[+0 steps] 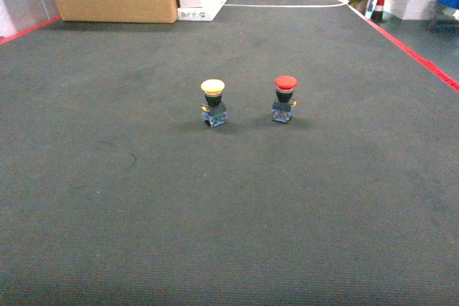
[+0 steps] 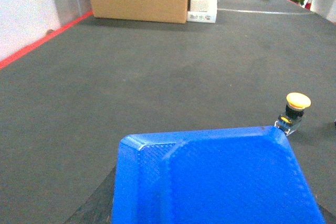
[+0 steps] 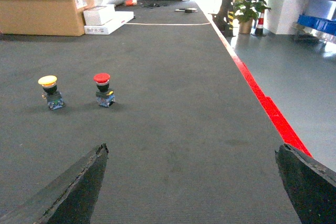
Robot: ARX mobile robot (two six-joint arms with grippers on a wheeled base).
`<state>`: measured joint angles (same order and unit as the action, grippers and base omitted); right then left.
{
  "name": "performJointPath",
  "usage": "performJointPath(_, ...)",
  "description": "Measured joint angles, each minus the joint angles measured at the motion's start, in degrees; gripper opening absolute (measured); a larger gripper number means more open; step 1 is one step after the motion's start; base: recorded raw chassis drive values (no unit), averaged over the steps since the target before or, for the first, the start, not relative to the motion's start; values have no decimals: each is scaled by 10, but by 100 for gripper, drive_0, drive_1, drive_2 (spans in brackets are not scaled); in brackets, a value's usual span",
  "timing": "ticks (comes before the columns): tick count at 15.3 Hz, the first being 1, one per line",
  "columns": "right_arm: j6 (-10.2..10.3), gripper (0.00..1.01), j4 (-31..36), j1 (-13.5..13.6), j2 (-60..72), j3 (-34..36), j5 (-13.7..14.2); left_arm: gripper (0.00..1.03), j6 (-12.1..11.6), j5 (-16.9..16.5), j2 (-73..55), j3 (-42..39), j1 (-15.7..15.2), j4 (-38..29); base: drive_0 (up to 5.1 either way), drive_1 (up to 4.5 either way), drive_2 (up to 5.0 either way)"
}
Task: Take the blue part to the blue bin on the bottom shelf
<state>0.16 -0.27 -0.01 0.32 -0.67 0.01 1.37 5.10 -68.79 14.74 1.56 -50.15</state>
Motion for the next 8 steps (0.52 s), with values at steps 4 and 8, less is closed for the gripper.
performJointPath(4, 0, 98, 0, 0, 0, 0, 0, 44, 19, 132, 452, -78, 93, 362, 0, 0, 0)
performJointPath(8, 0, 98, 0, 0, 0, 0, 0, 44, 28, 202, 609, -78, 149, 514, 0, 0, 0)
